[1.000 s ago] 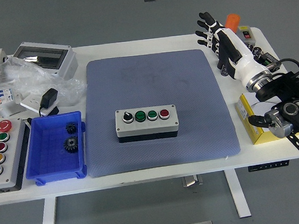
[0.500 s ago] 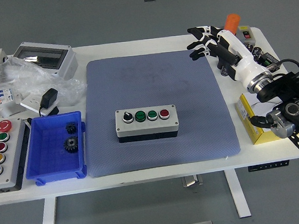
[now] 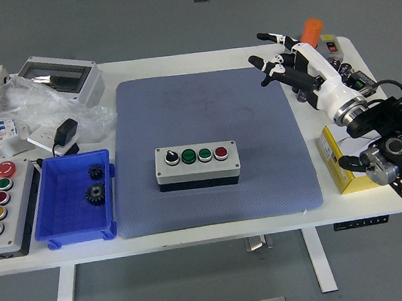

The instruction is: Pick up the button,place it on the desk,press the button,press the button

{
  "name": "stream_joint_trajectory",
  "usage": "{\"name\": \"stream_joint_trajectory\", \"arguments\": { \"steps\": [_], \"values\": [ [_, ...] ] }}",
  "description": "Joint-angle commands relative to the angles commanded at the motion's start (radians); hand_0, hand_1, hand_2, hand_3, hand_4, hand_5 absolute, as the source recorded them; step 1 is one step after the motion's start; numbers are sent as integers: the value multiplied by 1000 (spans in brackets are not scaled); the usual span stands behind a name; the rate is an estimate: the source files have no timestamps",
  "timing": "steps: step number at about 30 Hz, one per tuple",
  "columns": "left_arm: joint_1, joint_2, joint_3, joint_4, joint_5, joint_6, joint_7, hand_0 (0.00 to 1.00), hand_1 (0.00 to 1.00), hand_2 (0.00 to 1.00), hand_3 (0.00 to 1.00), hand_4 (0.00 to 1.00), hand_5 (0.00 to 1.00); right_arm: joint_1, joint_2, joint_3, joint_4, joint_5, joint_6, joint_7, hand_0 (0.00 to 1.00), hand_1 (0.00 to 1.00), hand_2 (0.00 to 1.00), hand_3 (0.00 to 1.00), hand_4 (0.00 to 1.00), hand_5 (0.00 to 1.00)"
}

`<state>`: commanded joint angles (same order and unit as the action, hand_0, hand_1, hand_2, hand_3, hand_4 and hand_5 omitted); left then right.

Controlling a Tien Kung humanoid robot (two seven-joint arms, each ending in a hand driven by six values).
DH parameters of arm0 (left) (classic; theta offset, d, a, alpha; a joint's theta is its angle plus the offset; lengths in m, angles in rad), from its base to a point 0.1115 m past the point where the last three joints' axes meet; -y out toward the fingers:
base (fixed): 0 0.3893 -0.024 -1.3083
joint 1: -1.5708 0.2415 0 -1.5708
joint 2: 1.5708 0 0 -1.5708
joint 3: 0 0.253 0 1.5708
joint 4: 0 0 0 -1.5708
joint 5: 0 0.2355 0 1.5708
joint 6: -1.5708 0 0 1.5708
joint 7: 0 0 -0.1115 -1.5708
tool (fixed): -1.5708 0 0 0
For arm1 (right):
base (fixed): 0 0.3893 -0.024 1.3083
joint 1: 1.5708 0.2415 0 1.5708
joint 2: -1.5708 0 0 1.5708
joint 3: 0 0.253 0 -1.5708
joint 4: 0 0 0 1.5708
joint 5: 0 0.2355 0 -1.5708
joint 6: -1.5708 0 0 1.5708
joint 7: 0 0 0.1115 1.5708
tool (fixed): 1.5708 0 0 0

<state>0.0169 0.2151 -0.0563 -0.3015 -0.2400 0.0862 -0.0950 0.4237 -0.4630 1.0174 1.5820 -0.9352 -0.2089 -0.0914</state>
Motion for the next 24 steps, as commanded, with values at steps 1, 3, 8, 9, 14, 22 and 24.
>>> {"name": "stream_joint_trajectory", "arguments": {
  "steps": [1, 3, 8, 9, 14, 22, 24],
  "values": [
    [0, 0, 0, 0, 0, 0, 0, 658, 656, 604, 584, 609, 179, 0, 0, 3, -2, 3, 8, -3, 429, 298, 266, 998, 998, 814],
    [0, 0, 0, 0, 1, 0, 0, 658, 656, 604, 584, 609, 179, -1, 0, 9, -6, 8, 19, -7, 429, 298, 266, 998, 998, 814],
    [-1, 0, -3, 0, 1, 0, 0, 658, 656, 605, 585, 610, 178, -1, -4, 13, -8, 11, 12, 2, 477, 328, 311, 998, 998, 995],
    [-2, 0, -4, 0, 2, 0, 0, 658, 656, 605, 585, 610, 178, -1, -4, 12, -8, 11, 9, 3, 477, 328, 311, 998, 998, 995],
    [-5, 2, -9, 1, 4, 0, 0, 658, 659, 604, 584, 609, 177, -1, -7, 4, -4, 2, 0, 11, 964, 998, 998, 998, 998, 998],
    [-15, 10, -10, 0, 9, 0, 0, 659, 659, 604, 584, 608, 176, -12, -6, 4, -1, 15, -11, 31, 996, 998, 998, 991, 998, 998],
    [-18, 13, -11, 0, 10, -1, 0, 658, 660, 604, 584, 607, 175, -18, -4, 11, -4, 40, -15, 43, 982, 998, 998, 811, 998, 998]
  ]
}}
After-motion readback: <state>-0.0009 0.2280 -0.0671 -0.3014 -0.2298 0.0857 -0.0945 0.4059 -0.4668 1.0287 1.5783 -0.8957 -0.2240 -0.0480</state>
